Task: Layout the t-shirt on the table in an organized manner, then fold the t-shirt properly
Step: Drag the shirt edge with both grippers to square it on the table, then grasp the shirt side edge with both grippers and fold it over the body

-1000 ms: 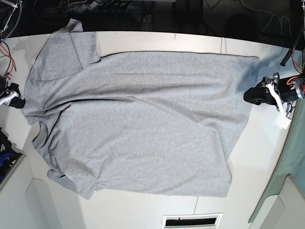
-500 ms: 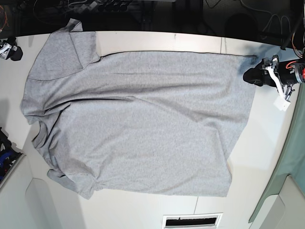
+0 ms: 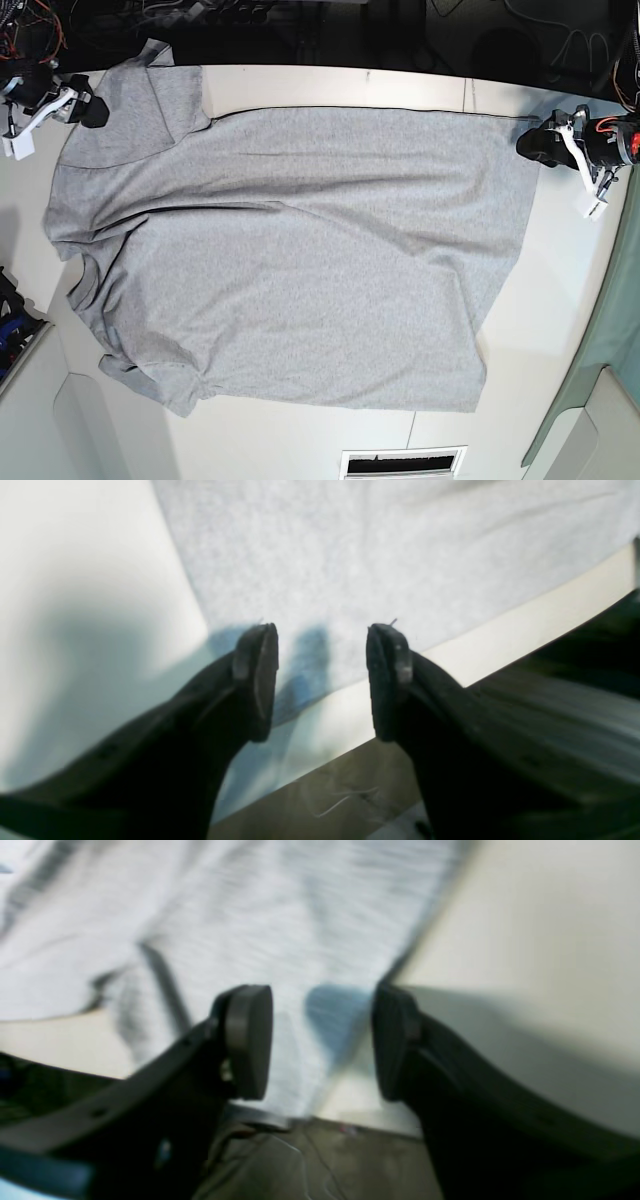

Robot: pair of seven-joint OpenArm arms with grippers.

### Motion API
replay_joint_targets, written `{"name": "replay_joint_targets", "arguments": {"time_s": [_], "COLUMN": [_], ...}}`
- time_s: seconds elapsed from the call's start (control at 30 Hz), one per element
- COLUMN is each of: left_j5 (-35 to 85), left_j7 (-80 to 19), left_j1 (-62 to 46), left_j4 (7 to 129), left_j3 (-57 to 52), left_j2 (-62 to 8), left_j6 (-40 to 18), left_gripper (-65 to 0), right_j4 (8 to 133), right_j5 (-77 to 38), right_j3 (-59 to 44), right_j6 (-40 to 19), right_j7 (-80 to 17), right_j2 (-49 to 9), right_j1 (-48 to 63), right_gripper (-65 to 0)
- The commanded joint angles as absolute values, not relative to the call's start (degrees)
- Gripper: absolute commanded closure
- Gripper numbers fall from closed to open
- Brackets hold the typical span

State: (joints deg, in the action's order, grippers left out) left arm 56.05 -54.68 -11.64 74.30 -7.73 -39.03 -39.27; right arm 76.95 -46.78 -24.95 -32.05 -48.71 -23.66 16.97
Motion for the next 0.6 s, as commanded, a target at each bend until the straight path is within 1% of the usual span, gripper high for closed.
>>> {"name": "replay_joint_targets", "arguments": {"time_s": [0.0,0.23,0.4,0.47,0.53,0.57], "left_j5": [55.9,49.1,49.5,50.9,51.7,52.6], "left_j7": [-53.2,-48.9,-46.9,-47.2,-49.3,-51.2], "left_j1": [-11.5,-11.4,-11.4,-11.4,-11.5,-11.6], "left_j4": [74.9,71.7,65.8,63.8,62.9,62.9], "left_j3": [-8.3,-8.3,-8.3,-8.3,-8.3,-8.3], "left_j2": [-40.3,-40.3,-40.3,-40.2,-39.8,-39.6], "left_j6": [-38.8,-35.1,-35.2,-35.7,-40.0,-40.0], "left_gripper": [-31.6,-31.6,-31.6,-31.6,-31.6,-31.6], "right_j4": [77.3,77.6,77.6,77.6,77.6,77.6], "right_j5": [-46.3,-46.6,-46.6,-46.8,-47.5,-47.6], "right_j3": [-24.7,-24.6,-24.6,-24.6,-24.6,-24.6], "right_j6": [-32.2,-32.4,-32.4,-32.4,-32.4,-32.4], "right_j7": [-50.0,-50.3,-50.7,-50.7,-50.8,-51.0], "right_j2": [-23.4,-20.8,-20.9,-20.9,-20.9,-20.9], "right_j1": [17.1,16.9,16.9,16.8,16.9,16.8], "right_gripper": [-32.5,-32.5,-32.5,-32.5,-32.5,-32.5]}}
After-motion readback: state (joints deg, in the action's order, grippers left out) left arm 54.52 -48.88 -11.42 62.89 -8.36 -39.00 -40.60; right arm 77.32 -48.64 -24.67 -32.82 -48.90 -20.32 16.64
